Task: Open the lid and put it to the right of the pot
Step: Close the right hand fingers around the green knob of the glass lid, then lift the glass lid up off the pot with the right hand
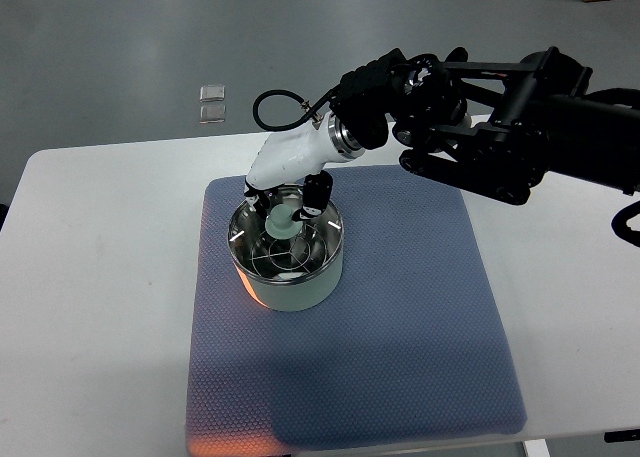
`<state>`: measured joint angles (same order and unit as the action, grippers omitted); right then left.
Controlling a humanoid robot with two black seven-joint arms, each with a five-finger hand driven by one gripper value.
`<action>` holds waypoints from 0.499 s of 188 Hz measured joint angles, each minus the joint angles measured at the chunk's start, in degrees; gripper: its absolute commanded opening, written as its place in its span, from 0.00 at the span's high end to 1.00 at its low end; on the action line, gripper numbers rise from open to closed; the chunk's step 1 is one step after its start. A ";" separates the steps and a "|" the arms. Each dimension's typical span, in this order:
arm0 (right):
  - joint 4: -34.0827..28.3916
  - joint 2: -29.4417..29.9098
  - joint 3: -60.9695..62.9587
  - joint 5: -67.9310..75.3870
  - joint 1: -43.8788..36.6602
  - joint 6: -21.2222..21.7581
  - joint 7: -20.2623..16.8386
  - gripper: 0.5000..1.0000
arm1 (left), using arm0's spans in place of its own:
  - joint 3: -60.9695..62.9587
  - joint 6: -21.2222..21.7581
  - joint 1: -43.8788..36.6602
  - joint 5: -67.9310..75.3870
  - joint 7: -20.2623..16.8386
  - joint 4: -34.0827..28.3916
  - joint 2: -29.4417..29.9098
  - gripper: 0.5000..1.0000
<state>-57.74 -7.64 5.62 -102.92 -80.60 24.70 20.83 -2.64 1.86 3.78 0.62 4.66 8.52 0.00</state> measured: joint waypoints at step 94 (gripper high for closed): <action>0.09 0.64 0.00 0.00 0.23 -0.10 0.00 0.69 | 0.00 0.00 0.00 0.00 0.00 0.06 0.00 0.00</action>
<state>-57.65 -7.00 5.63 -102.92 -80.37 24.61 20.83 -2.64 1.85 3.78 0.62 4.66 8.59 0.00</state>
